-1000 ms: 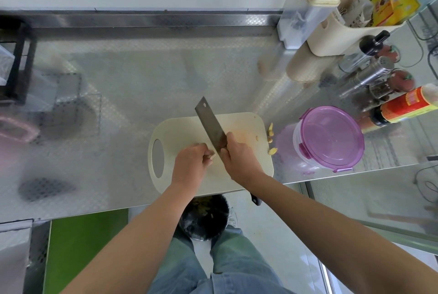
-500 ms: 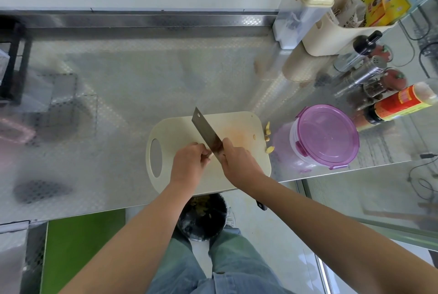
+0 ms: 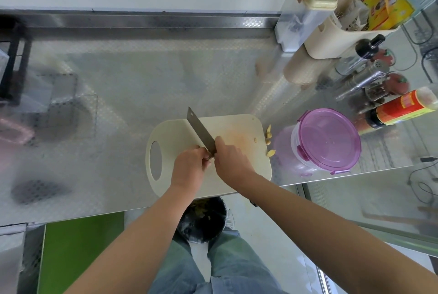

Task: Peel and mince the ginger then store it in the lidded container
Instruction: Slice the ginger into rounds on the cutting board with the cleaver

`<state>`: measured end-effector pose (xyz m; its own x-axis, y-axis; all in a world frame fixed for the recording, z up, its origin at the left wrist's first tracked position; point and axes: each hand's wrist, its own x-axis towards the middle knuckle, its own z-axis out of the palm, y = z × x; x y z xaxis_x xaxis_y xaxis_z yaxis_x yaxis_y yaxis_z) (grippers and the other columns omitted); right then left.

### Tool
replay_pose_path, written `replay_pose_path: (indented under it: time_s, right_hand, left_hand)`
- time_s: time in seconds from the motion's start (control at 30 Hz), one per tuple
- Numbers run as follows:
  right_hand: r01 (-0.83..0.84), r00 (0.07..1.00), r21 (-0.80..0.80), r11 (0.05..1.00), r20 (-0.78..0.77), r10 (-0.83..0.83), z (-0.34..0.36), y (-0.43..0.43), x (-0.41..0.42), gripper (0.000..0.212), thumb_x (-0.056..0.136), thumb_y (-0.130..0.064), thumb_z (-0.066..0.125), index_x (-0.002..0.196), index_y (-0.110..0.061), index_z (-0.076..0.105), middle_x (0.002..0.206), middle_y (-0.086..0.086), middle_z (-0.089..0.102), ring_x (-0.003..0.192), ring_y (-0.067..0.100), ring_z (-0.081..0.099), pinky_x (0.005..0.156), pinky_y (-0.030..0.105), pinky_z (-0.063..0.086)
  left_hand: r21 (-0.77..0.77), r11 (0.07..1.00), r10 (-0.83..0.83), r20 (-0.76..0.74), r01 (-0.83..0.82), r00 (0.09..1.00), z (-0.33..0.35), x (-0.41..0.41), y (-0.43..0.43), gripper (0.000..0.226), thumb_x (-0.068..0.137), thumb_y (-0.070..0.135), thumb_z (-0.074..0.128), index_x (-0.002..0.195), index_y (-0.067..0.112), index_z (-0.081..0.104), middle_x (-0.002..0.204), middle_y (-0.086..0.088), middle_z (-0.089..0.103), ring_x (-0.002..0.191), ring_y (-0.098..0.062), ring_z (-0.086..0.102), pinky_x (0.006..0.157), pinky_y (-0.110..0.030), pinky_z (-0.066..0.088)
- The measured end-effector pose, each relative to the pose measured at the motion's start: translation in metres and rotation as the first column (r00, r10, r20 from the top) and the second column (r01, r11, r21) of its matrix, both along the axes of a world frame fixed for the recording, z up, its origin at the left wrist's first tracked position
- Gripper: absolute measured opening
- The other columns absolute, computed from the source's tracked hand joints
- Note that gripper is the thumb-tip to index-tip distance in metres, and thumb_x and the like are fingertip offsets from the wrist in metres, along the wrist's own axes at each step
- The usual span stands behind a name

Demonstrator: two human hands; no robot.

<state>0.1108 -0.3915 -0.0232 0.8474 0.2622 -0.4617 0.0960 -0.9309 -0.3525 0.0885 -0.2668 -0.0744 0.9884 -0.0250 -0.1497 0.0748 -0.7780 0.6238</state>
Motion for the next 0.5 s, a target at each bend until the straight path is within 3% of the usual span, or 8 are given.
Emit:
replay_pose_path:
  time_s: [0.1, 0.23, 0.37, 0.5]
  right_hand:
    - [-0.004, 1.000, 0.010, 1.000, -0.011, 0.004, 0.000, 0.001, 0.001, 0.012, 0.097, -0.006, 0.038, 0.101, -0.015, 0.031, 0.074, 0.004, 0.046, 0.069, 0.028, 0.052, 0.053, 0.036, 0.037]
    - [0.004, 1.000, -0.055, 0.998, -0.021, -0.005, -0.003, -0.012, -0.014, 0.028, 0.096, -0.006, 0.037, 0.122, -0.015, 0.032, 0.071, 0.001, 0.043, 0.066, 0.023, 0.048, 0.054, 0.034, 0.035]
    - [0.003, 1.000, -0.001, 1.000, 0.003, -0.003, -0.007, 0.001, -0.001, 0.015, 0.095, -0.004, 0.038, 0.105, -0.015, 0.036, 0.072, 0.002, 0.047, 0.070, 0.028, 0.056, 0.058, 0.042, 0.049]
    - [-0.001, 1.000, -0.014, 1.000, -0.012, 0.000, -0.011, -0.006, -0.009, 0.021, 0.096, -0.004, 0.038, 0.113, -0.015, 0.034, 0.070, 0.001, 0.043, 0.067, 0.026, 0.052, 0.053, 0.035, 0.037]
  left_hand:
    - [-0.032, 0.999, 0.010, -0.007, -0.010, 1.000, 0.000, 0.001, 0.001, 0.006, 0.079, 0.006, 0.072, 0.076, 0.012, 0.072, 0.078, -0.005, 0.068, 0.071, -0.026, 0.063, 0.065, -0.039, 0.051]
    - [0.001, 1.000, -0.004, -0.015, 0.004, 1.000, -0.001, 0.001, 0.001, 0.004, 0.079, 0.010, 0.073, 0.082, 0.013, 0.073, 0.082, -0.003, 0.069, 0.075, -0.024, 0.063, 0.069, -0.038, 0.051]
    - [0.015, 1.000, -0.018, 0.000, 0.018, 1.000, -0.002, 0.001, 0.000, 0.003, 0.081, 0.010, 0.071, 0.079, 0.013, 0.072, 0.079, -0.003, 0.068, 0.072, -0.026, 0.063, 0.064, -0.039, 0.051]
    - [-0.009, 1.000, -0.001, -0.013, 0.001, 1.000, -0.003, 0.002, 0.003, 0.003, 0.079, 0.013, 0.073, 0.082, 0.014, 0.073, 0.081, -0.002, 0.070, 0.076, -0.024, 0.064, 0.069, -0.038, 0.051]
